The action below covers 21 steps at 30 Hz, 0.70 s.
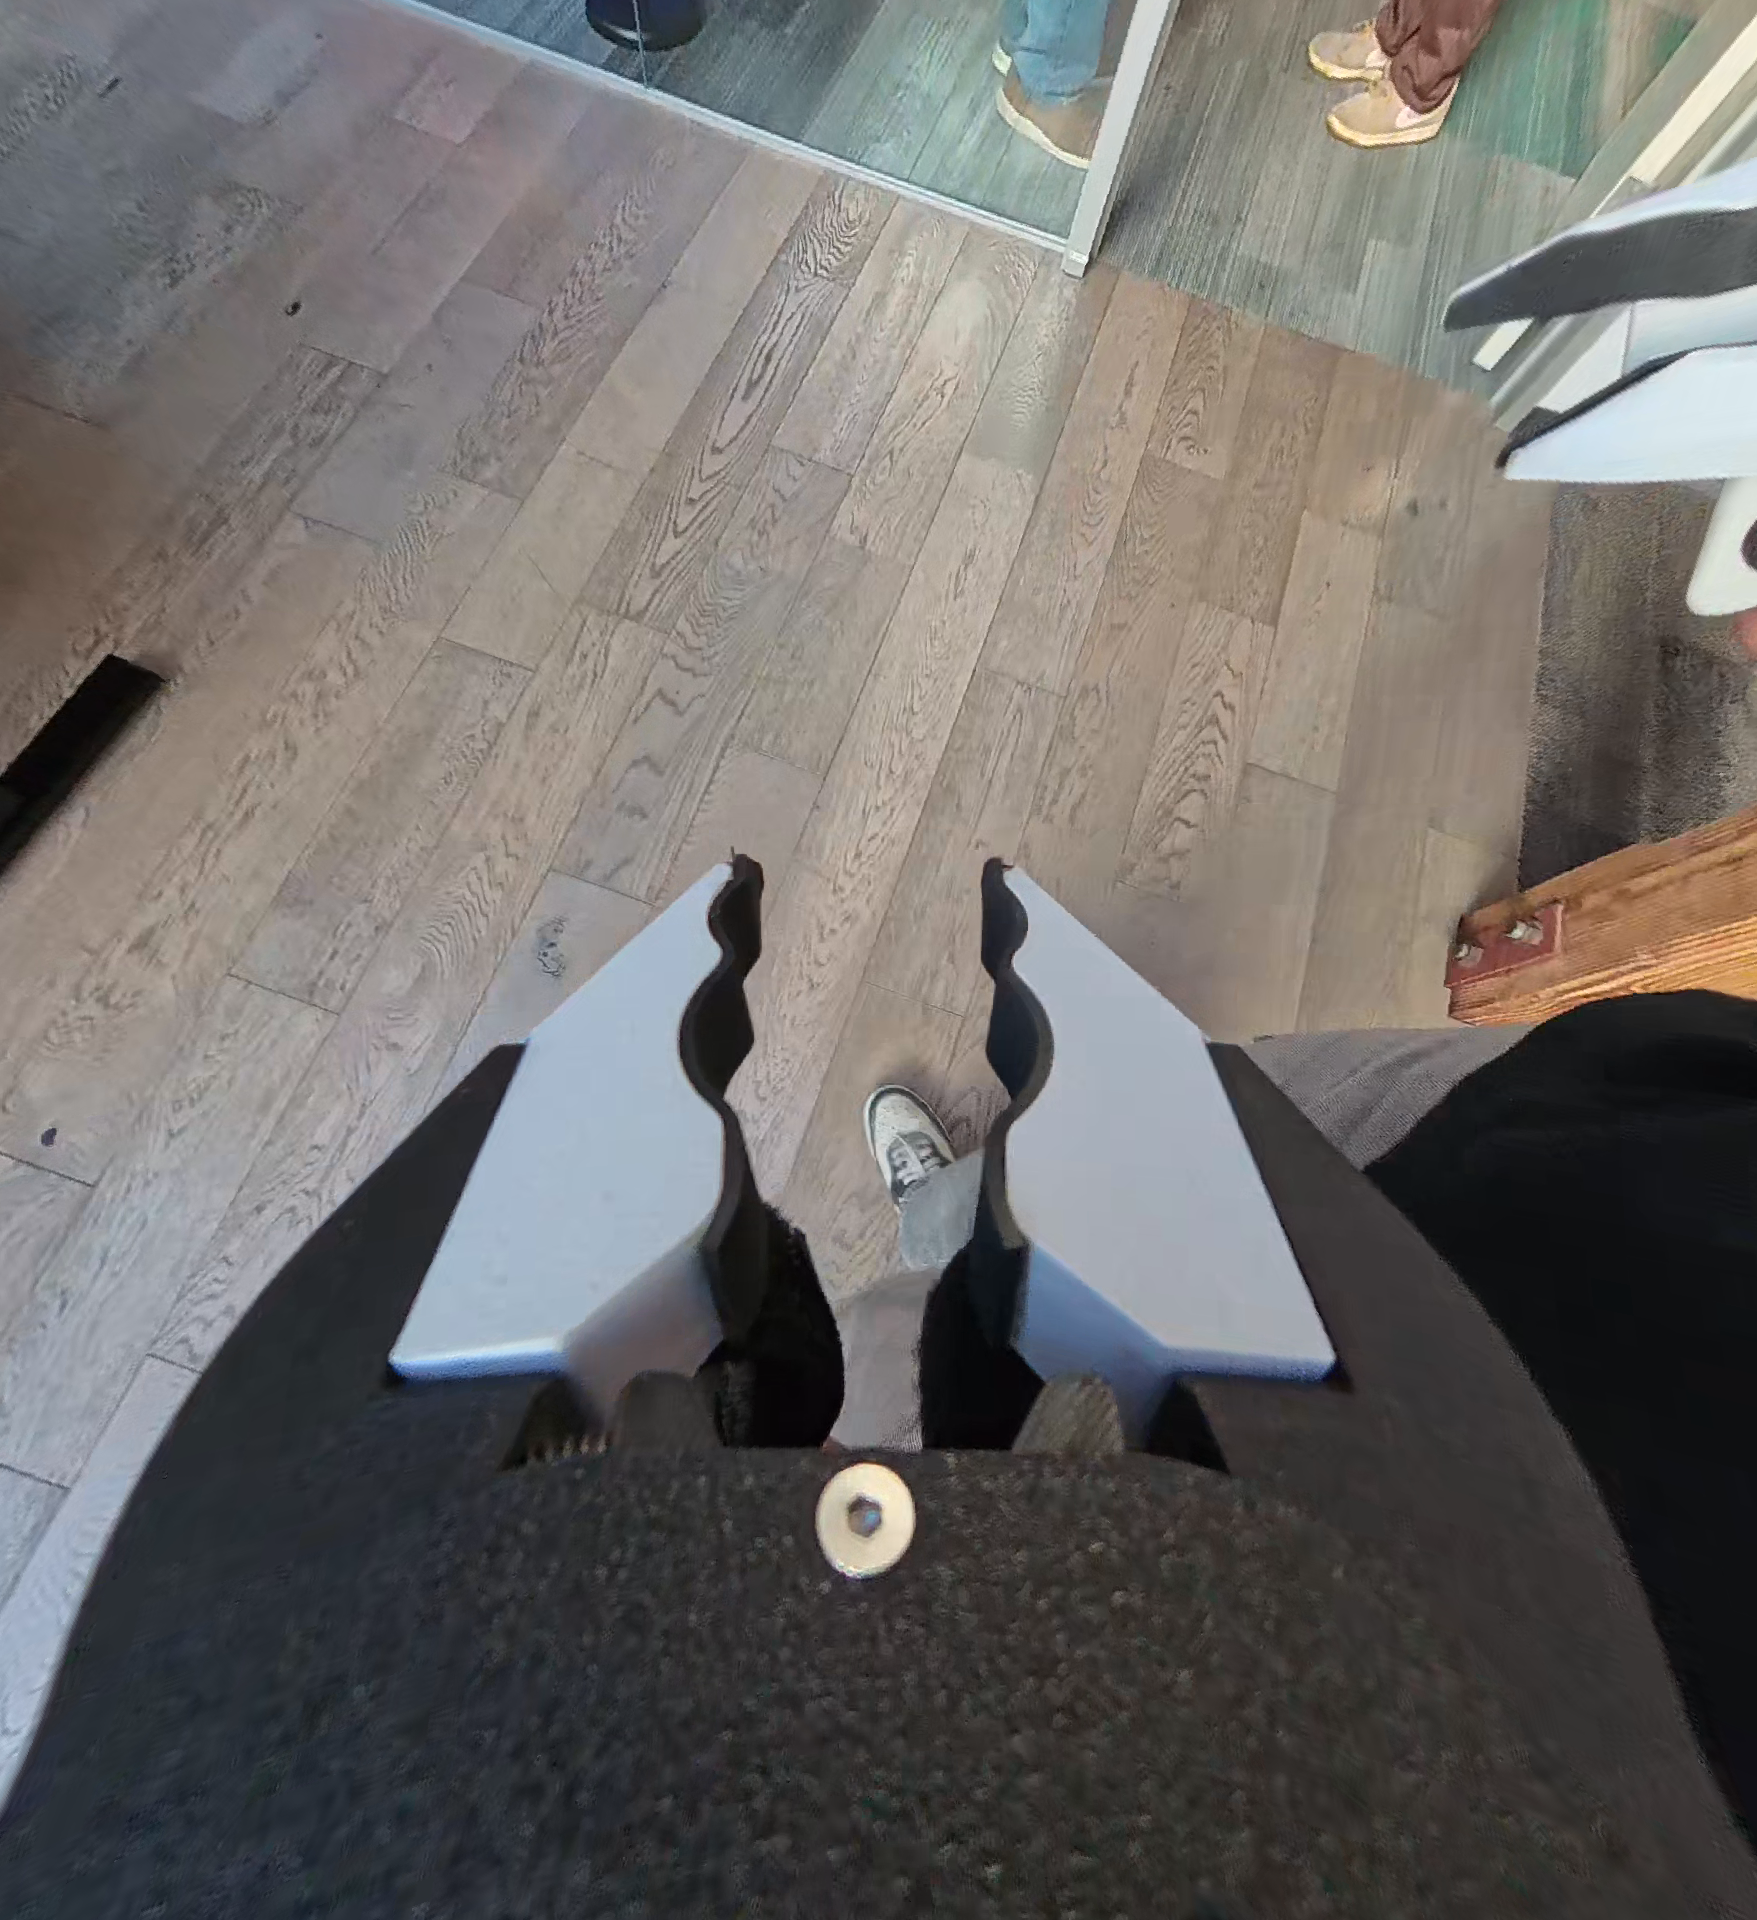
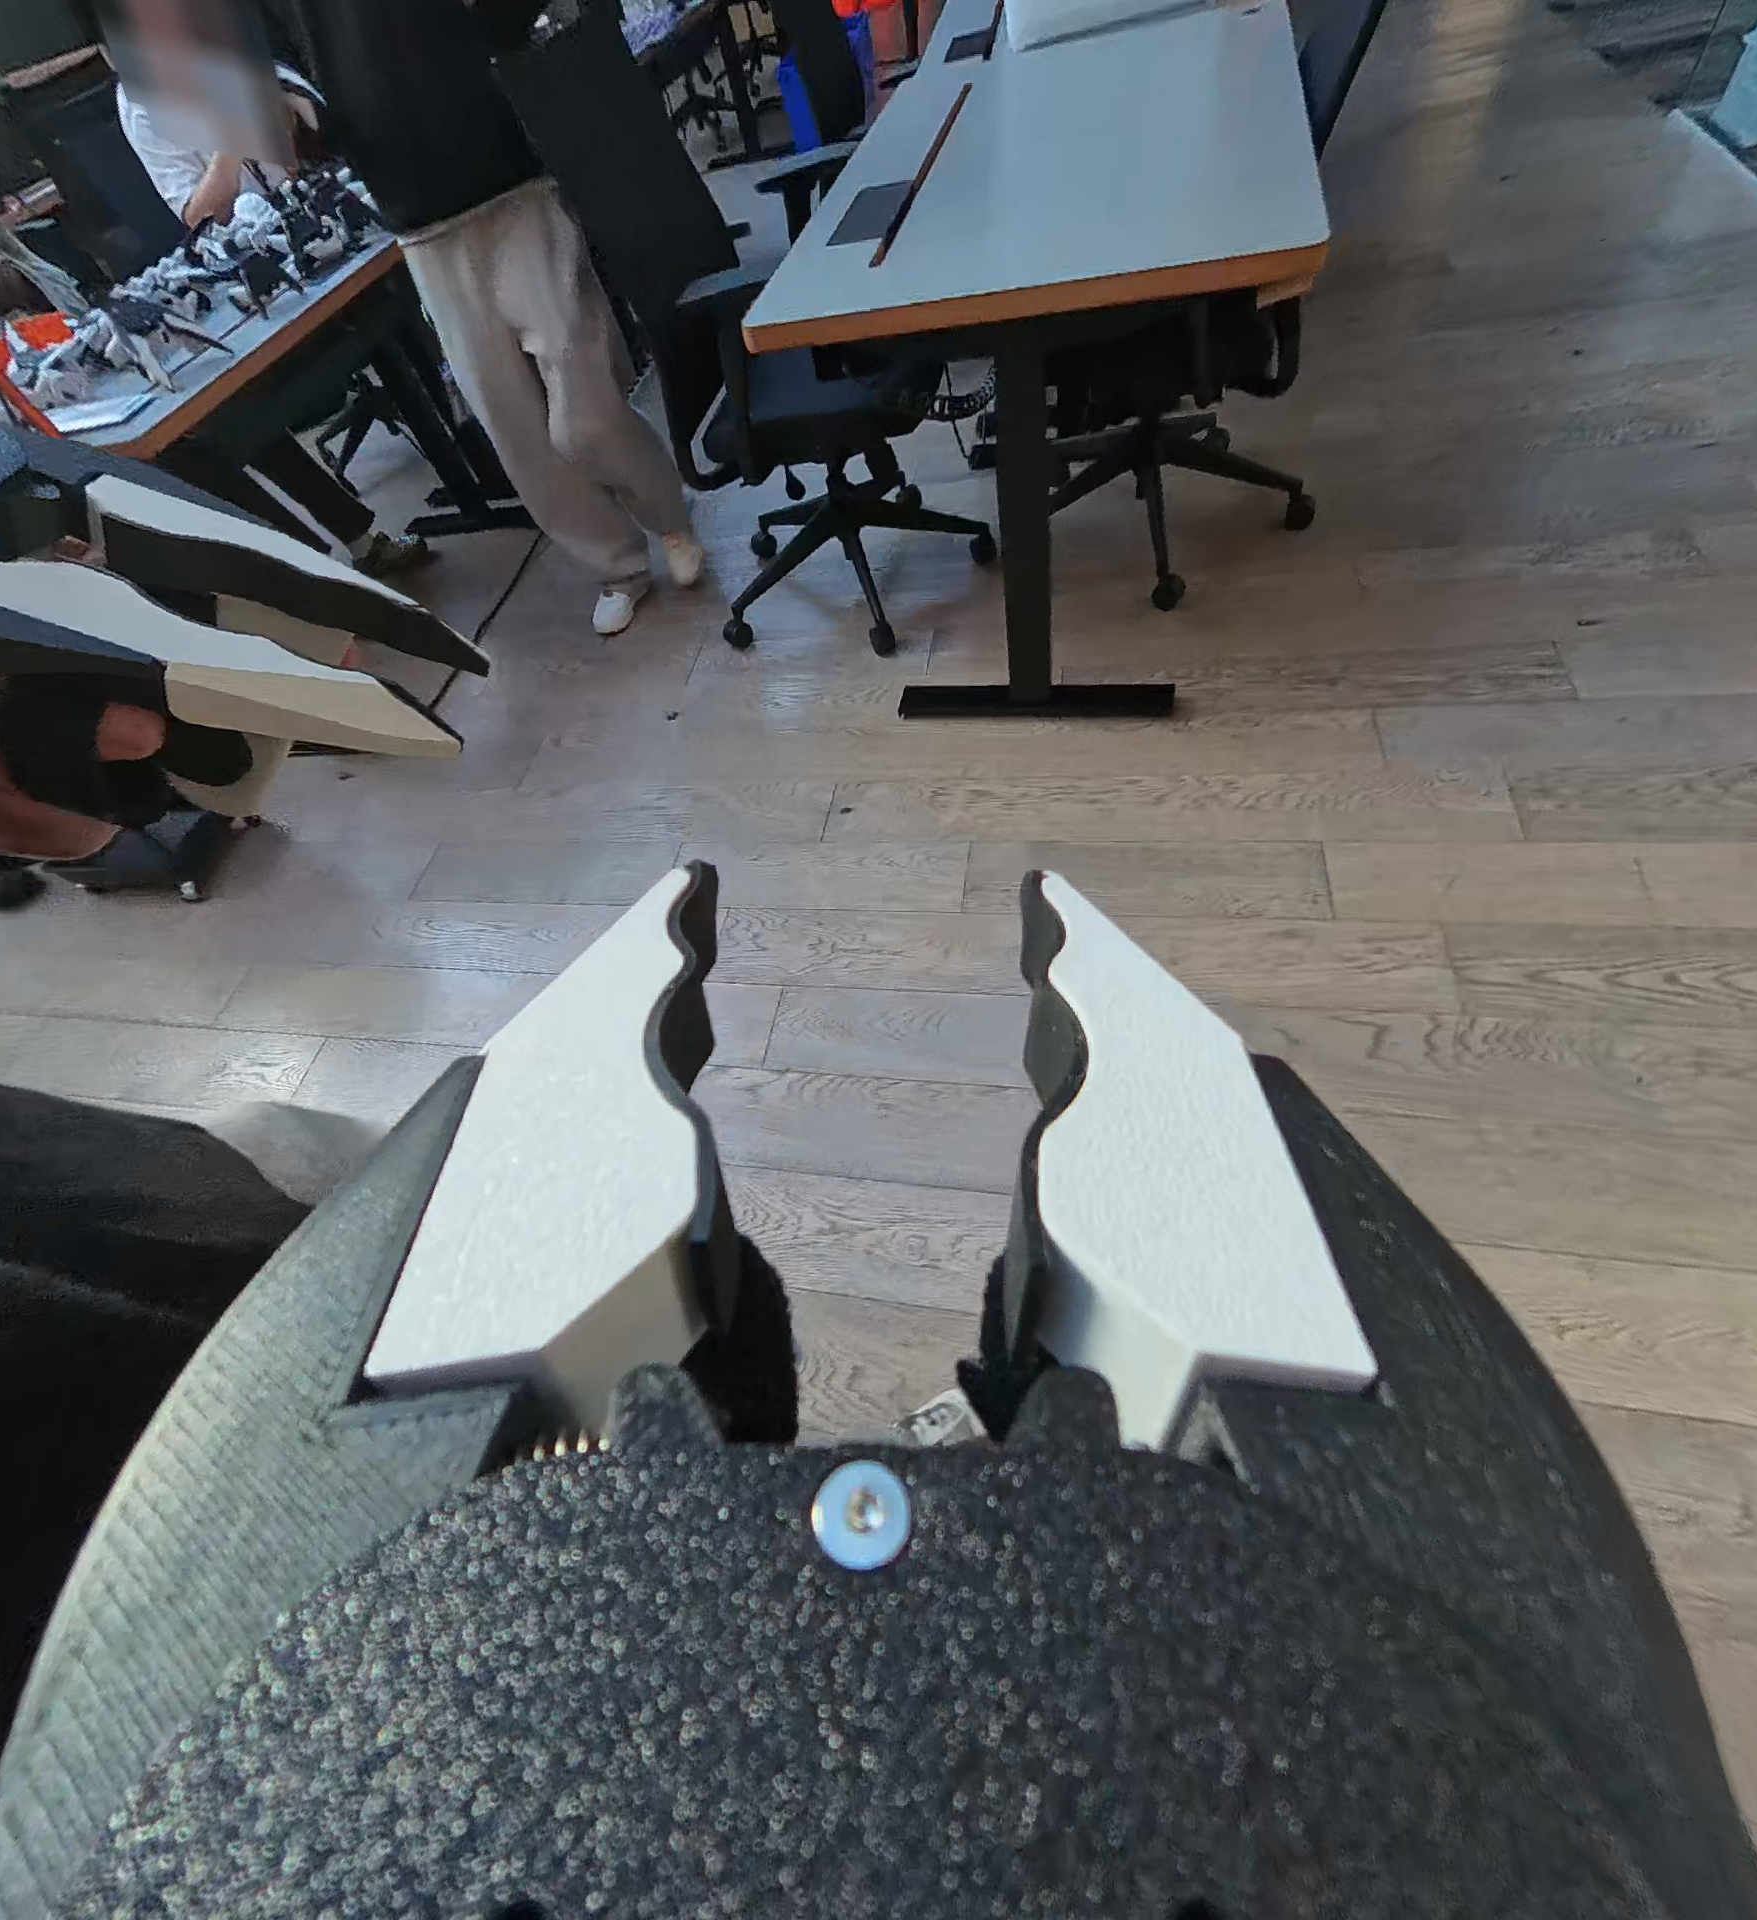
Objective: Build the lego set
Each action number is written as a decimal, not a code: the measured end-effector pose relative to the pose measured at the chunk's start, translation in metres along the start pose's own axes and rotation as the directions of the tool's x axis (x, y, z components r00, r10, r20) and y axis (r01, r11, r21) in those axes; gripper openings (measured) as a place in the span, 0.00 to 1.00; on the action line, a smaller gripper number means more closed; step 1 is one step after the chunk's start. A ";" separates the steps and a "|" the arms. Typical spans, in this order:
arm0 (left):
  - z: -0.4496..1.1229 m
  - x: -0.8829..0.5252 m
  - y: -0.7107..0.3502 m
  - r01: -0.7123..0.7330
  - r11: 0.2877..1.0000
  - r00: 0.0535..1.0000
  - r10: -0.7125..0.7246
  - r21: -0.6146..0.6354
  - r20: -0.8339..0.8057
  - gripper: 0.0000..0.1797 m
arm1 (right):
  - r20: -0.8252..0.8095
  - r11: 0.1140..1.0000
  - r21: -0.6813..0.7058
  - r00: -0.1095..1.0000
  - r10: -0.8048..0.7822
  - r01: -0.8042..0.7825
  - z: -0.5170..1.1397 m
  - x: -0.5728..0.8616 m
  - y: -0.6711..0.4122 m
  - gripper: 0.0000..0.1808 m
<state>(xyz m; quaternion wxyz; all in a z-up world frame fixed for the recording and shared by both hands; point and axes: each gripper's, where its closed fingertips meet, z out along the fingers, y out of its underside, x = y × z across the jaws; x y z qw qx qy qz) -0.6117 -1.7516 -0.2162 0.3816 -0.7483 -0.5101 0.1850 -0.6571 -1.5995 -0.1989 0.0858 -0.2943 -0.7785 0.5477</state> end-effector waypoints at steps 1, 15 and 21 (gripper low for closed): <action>0.015 -0.017 -0.018 -0.004 1.000 1.000 0.004 -0.009 0.004 0.22 | 0.000 1.000 -0.011 1.000 -0.012 0.012 0.016 0.023 -0.014 0.33; 0.305 -0.267 -0.235 0.094 0.995 0.996 -0.094 0.013 0.000 0.22 | 0.098 0.997 -0.028 0.993 -0.068 0.071 0.286 0.323 -0.183 0.33; 0.410 -0.397 -0.380 0.177 0.982 0.984 -0.177 0.069 -0.013 0.21 | 0.093 0.999 0.003 0.994 -0.054 0.054 0.398 0.469 -0.301 0.31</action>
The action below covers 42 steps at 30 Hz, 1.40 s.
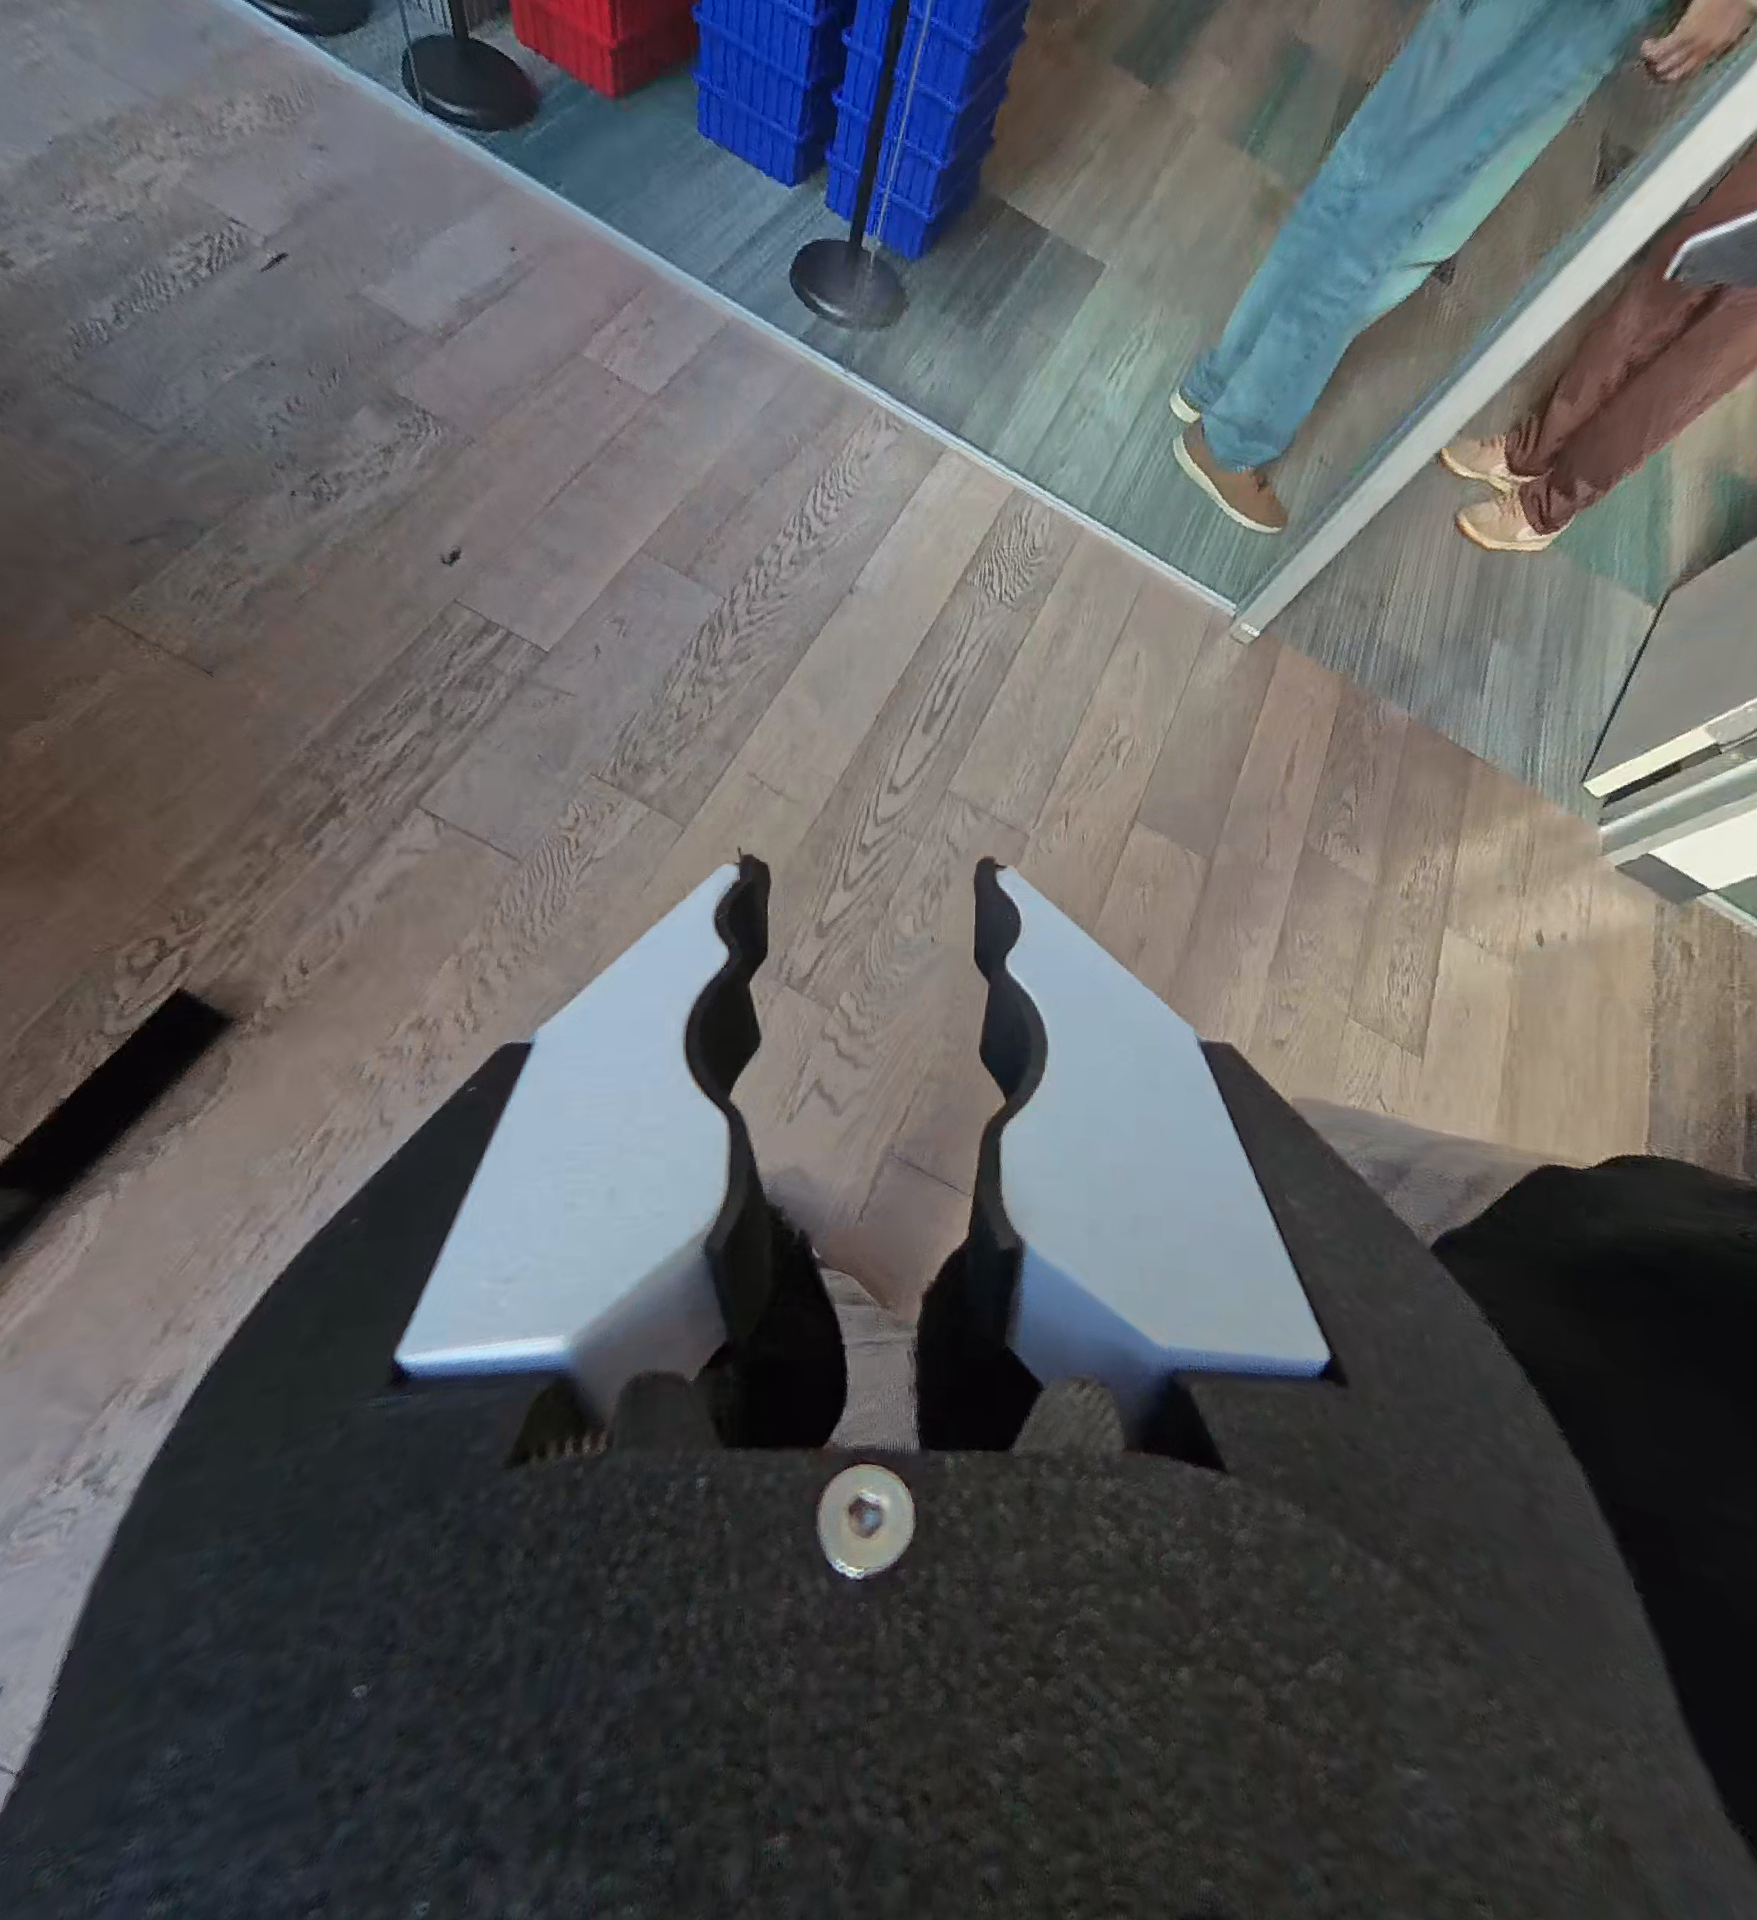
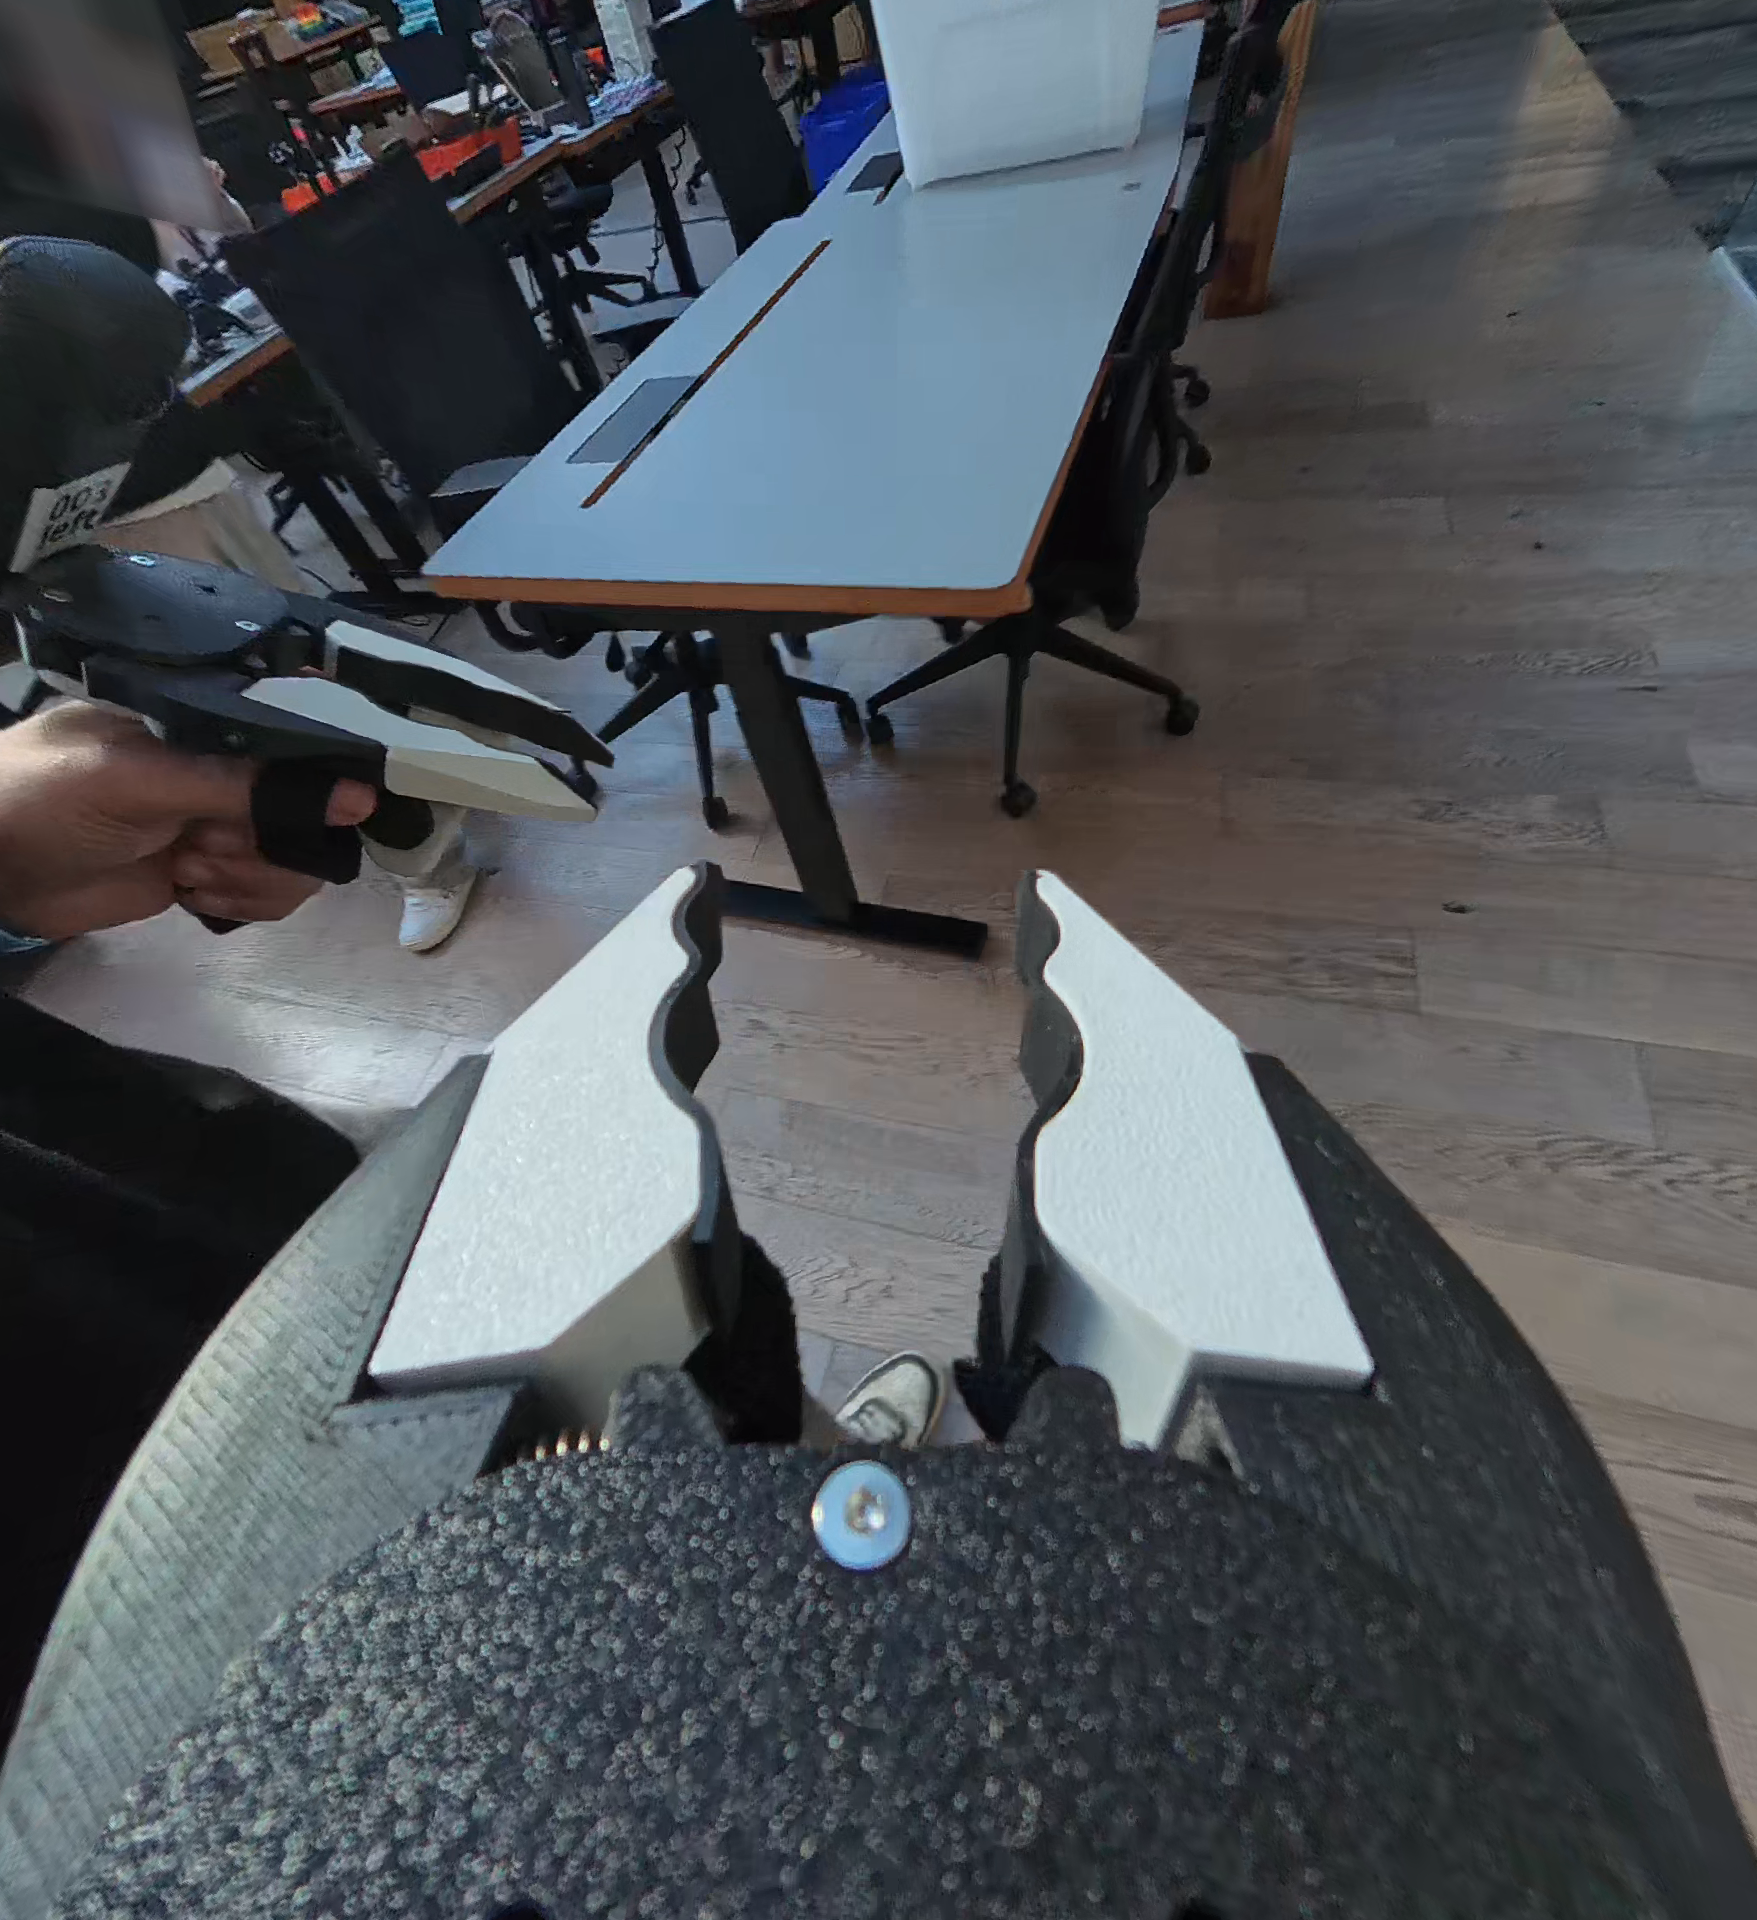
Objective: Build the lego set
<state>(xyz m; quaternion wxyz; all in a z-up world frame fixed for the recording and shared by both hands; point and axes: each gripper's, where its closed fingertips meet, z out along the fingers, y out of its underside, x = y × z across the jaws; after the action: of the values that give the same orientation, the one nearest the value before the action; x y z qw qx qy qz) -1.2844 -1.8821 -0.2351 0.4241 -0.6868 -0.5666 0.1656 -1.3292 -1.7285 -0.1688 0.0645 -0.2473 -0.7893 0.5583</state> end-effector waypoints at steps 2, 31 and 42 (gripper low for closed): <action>0.037 -0.034 -0.049 -0.020 1.000 1.000 0.020 -0.005 0.009 0.21 | -0.029 1.000 -0.011 0.999 -0.026 0.026 0.026 0.056 -0.031 0.31; 0.376 -0.712 -0.545 0.268 0.825 0.534 -0.557 0.497 0.636 0.31 | 0.518 0.889 0.001 0.760 -0.392 0.457 0.763 0.639 -0.426 0.29; 0.367 -0.912 -0.572 0.342 0.750 0.270 -0.655 0.566 0.706 0.35 | 0.763 0.815 0.035 0.512 -0.395 0.578 1.066 0.611 -0.539 0.33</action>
<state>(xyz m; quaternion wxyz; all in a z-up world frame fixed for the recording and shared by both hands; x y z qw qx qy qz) -2.1859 -2.5759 -0.2403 0.1985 -0.2066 -0.8544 0.4335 -2.4354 -2.4885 -0.1757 -0.1346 0.2287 -0.8392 0.4746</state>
